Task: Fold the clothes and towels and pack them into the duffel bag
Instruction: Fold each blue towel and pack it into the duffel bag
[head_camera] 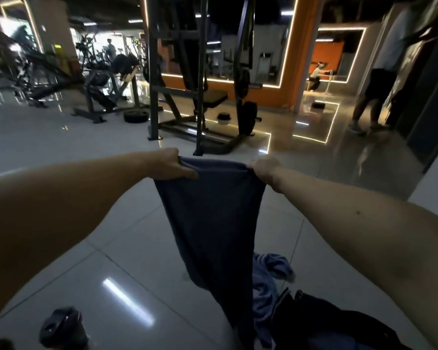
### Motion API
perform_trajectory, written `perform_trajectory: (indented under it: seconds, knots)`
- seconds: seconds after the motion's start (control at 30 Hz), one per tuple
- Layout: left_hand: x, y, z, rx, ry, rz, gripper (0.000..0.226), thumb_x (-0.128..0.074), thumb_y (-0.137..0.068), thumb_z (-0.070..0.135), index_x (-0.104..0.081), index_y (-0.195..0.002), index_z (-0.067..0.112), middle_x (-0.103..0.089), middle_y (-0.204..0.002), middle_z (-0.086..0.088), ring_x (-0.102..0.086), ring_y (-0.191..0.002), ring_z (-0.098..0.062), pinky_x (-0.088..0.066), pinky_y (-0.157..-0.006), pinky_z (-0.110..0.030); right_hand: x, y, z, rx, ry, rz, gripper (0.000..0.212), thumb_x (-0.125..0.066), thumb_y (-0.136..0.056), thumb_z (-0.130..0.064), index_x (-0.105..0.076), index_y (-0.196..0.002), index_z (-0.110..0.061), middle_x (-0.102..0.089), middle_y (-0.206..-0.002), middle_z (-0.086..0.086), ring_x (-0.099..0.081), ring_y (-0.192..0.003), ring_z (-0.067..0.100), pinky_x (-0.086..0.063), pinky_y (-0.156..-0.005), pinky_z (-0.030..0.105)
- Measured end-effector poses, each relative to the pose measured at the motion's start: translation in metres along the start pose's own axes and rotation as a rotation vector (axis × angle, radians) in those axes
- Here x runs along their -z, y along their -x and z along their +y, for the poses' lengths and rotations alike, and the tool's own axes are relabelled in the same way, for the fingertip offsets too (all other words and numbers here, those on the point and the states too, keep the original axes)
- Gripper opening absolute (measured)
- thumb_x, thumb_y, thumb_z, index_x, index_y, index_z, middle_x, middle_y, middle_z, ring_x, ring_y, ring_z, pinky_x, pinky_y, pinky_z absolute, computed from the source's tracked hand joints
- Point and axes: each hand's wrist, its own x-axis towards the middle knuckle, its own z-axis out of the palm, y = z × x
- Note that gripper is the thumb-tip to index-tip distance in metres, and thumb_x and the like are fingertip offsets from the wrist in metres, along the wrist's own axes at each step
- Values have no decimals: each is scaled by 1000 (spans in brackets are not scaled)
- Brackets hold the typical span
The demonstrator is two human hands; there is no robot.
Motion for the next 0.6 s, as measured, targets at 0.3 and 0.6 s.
perform_trajectory:
  seconds: [0.3, 0.6]
  knots:
    - [41, 20, 2, -178, -94, 270, 15, -50, -97, 28, -48, -83, 24, -55, -88, -9, -52, -75, -24, -39, -61, -32, 31, 2, -29, 78, 163, 66, 12, -64, -92, -10, -67, -85, -20, -65, -97, 5, -61, -96, 22, -54, -80, 34]
    - [58, 39, -22, -35, 53, -108, 26, -73, -85, 49, -72, -90, 23, -68, -90, 0, -62, -81, -16, -48, -66, -28, 44, 19, -56, -230, -163, -615, 12, -61, -91, -1, -64, -99, -9, -65, -98, 10, -62, -89, 20, -52, -78, 28]
